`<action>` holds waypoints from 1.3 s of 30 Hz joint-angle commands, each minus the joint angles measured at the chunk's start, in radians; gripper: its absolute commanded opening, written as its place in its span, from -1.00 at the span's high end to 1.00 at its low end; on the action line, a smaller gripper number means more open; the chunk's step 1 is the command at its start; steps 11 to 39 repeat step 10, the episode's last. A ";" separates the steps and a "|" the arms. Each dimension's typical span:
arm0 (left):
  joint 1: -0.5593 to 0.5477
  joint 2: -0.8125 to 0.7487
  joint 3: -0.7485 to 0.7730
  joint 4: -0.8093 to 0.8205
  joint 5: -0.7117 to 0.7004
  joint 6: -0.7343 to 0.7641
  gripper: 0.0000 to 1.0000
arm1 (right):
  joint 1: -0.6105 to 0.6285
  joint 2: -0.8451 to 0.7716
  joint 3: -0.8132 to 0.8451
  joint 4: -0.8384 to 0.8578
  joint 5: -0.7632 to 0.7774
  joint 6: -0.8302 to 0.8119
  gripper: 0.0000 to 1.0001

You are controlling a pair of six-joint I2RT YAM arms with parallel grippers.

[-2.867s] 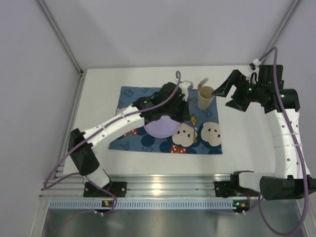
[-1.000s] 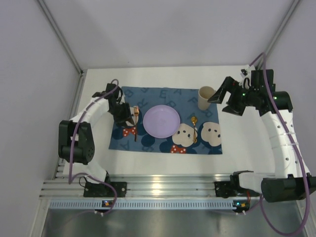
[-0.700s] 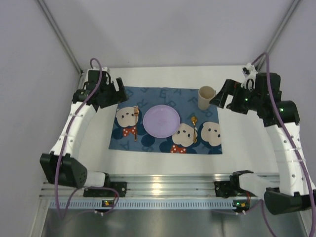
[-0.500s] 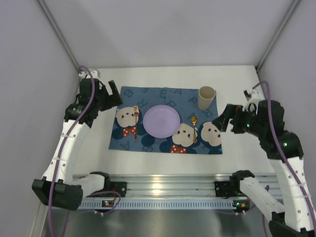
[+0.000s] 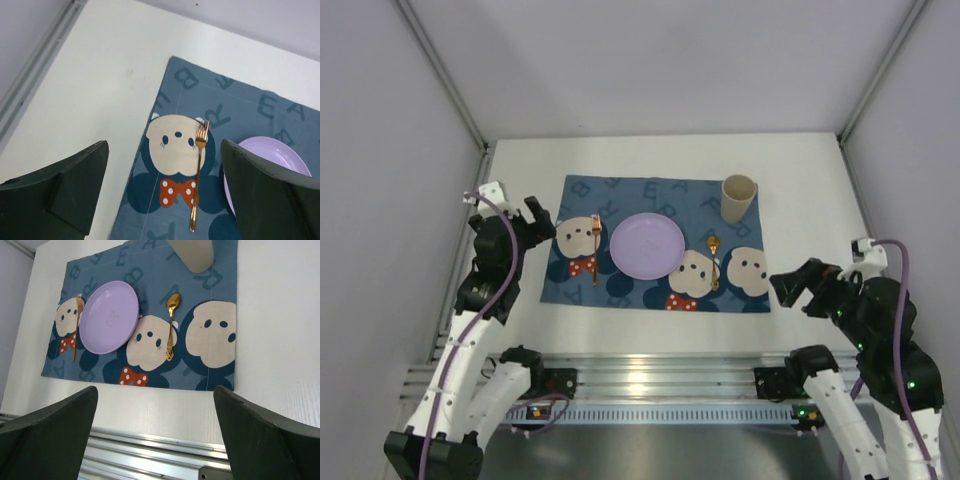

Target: Set the dinner table for one person

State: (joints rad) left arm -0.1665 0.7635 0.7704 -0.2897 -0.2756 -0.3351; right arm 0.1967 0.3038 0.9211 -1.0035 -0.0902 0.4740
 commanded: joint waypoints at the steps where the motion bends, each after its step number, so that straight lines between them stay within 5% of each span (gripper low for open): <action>1: -0.005 -0.013 -0.011 0.178 -0.065 0.060 -0.97 | 0.010 0.024 -0.001 -0.004 0.043 0.037 -1.00; 39: -0.005 -0.007 -0.002 0.153 -0.091 0.076 -0.97 | 0.010 0.035 -0.015 -0.004 0.015 0.038 -1.00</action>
